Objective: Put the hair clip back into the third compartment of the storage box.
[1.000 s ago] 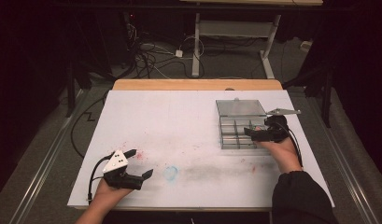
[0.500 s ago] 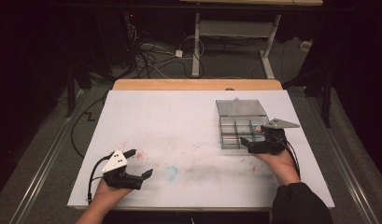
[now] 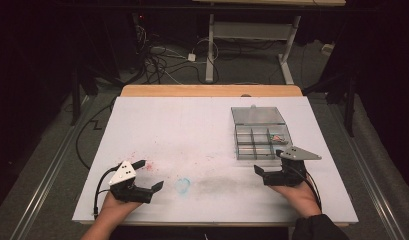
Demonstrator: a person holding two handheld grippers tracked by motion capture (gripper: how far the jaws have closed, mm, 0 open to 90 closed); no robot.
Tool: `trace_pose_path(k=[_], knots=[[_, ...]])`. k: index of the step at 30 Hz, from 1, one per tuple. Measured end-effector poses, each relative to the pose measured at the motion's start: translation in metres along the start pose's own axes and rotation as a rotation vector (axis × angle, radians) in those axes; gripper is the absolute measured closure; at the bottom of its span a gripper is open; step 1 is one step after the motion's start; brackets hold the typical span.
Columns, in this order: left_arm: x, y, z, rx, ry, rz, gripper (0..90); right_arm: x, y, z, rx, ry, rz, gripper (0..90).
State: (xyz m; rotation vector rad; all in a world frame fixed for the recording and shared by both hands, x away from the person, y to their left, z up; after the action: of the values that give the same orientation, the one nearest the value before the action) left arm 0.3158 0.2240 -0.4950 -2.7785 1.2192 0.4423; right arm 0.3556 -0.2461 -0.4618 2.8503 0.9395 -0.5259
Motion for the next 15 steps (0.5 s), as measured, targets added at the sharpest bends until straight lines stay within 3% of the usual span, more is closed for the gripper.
trace_pose_path(k=[7, 15], knots=[[0.0, 0.0, 0.0, -0.002, 0.002, 0.001, 0.4, -0.013, -0.008, 0.017, -0.009, 0.007, 0.004, 0.5], [0.0, 0.0, 0.0, -0.004, 0.005, 0.0, 0.4, -0.03, -0.012, 0.033, -0.003, 0.07, 0.024, 0.6]])
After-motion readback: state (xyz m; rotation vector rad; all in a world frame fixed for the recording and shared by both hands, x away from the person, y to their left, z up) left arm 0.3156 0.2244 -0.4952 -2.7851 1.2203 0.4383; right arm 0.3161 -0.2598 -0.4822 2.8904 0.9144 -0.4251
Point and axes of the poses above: each handheld gripper's, and its own axes: x roughly forward along the jaws, z roughly out of its underside, y roughly to its right, the point moved 1 cm from there along x, roughly forward along the jaws, and after that the axes turned 10 degrees about y, right-handed, at the moved point
